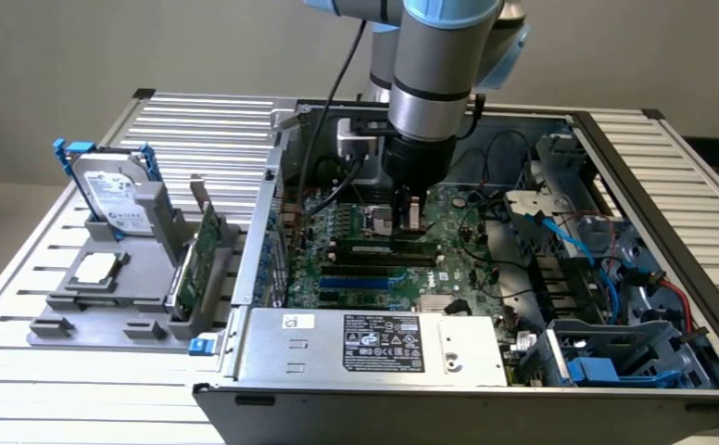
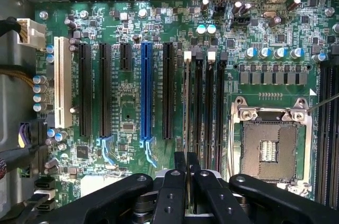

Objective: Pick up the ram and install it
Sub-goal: 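Insert the ram into the slot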

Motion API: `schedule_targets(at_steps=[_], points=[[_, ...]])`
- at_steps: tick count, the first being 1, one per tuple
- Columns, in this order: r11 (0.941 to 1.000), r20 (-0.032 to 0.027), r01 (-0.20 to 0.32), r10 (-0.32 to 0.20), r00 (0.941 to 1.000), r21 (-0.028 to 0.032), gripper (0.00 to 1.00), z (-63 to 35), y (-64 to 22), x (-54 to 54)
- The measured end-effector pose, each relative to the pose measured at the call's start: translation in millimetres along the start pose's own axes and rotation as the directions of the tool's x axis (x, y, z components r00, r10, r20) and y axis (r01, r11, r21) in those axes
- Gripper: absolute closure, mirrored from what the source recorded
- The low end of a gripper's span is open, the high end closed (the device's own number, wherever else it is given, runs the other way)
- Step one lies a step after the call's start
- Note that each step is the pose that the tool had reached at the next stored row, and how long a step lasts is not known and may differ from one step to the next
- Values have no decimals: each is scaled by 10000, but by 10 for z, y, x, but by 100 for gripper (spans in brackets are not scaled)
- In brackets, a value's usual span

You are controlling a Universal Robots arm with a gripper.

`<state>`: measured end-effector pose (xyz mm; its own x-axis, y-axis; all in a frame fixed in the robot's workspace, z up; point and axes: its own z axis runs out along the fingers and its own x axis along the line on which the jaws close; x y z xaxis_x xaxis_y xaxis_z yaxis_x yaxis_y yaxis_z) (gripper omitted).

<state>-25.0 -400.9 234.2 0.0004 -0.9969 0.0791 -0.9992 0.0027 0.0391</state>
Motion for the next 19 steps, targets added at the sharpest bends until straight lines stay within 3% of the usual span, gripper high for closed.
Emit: schedule_targets(at_steps=[6,19], points=[[10000,-79,-4,4,10000,-1,87,8,-10,-13],[10000,-173,5,-5,9998,0,87,14,-11,-30]])
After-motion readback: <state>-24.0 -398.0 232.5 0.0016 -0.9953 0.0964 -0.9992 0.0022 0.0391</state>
